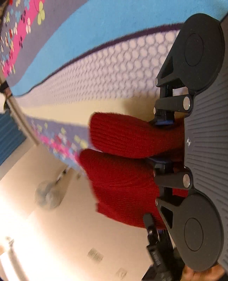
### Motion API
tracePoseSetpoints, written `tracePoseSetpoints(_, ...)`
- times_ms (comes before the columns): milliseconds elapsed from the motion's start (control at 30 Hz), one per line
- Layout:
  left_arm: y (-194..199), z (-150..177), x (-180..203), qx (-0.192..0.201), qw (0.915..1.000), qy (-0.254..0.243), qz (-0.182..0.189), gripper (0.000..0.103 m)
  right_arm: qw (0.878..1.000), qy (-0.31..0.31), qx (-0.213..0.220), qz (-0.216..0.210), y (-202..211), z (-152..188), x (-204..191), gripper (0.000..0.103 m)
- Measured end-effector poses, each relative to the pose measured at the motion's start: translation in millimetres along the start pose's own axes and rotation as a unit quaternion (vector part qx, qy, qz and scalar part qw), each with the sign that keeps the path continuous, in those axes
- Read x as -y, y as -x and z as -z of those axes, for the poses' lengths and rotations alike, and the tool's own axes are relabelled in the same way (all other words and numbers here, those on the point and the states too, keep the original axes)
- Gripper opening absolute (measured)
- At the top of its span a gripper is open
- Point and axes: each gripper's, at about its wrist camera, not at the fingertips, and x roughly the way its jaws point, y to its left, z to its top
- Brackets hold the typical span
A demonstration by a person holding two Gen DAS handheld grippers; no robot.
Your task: Fold small clothes
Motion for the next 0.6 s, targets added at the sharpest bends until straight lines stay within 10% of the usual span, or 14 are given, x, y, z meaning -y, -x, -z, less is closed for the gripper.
tracePoseSetpoints(133, 33.1, -3.8, -2.1, 0.039, 0.9984, 0.01, 0.04, 0.068, 0.995, 0.022, 0.067, 0.075, 26.5, -2.3, -11.2, 0.036)
tracePoseSetpoints(200, 39.8, 1.2, 10.2, 0.017, 0.9972, -0.018, 0.071, 0.068, 0.995, 0.038, 0.089, 0.035, 46.4, -4.1, -21.7, 0.038)
tracePoseSetpoints(333, 12.6, 42.7, 34.6, -0.088, 0.9852, -0.147, 0.004, 0.066, 0.993, 0.1, 0.026, -0.053, 45.8, 7.9, -47.7, 0.058)
tracePoseSetpoints(400, 2.5, 68.2, 53.1, -0.082, 0.9667, -0.238, -0.047, 0.069, 0.987, 0.157, -0.023, -0.015, 25.8, 20.6, -59.7, 0.05)
tracePoseSetpoints(433, 10.0, 73.0, 58.2, -0.074, 0.9628, -0.254, -0.055, 0.067, 0.983, 0.178, -0.047, 0.016, 14.9, 26.9, -60.4, 0.026)
tracePoseSetpoints(600, 46.2, 97.2, 63.9, -0.088, 0.9685, -0.232, -0.015, 0.058, 0.982, 0.172, -0.076, 0.016, 22.0, 26.8, -58.8, 0.016)
